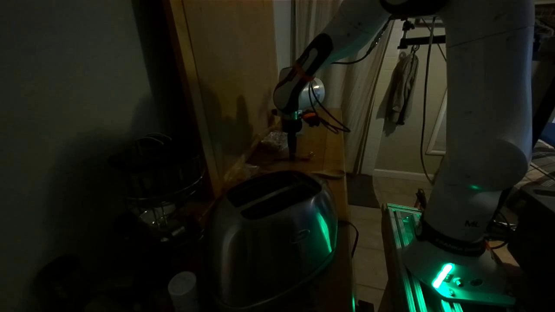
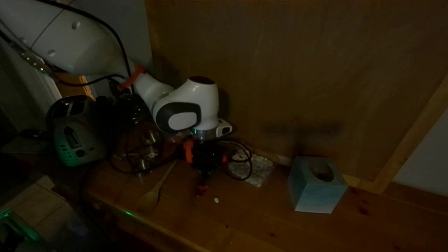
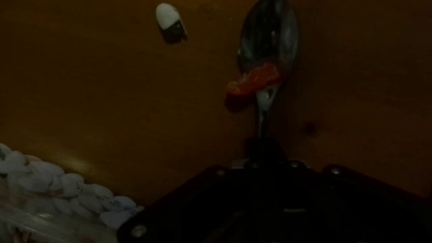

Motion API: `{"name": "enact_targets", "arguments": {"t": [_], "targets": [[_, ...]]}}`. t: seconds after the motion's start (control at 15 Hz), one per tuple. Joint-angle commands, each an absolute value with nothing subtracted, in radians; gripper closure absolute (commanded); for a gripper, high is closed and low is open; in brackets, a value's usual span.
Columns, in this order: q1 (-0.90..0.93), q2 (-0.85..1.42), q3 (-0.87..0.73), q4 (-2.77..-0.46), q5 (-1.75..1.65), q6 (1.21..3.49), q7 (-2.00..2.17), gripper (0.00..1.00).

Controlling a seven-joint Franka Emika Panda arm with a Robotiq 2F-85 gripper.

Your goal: Place the petal on the spoon and empty it into the middle bowl on the left side of the wooden spoon

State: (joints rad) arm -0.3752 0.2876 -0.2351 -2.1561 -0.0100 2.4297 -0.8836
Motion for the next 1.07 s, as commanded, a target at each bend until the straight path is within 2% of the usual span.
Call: {"name": "enact_targets", "arguments": {"t": [0.0,1.0], "targets": [[-0.381,0.267,-0.214,-2.161,0.008,2.424,-0.891,0.94],[-0.282,-0.003,-0.162,-2.388,0.041,2.417,-0.972,0.94]]}}
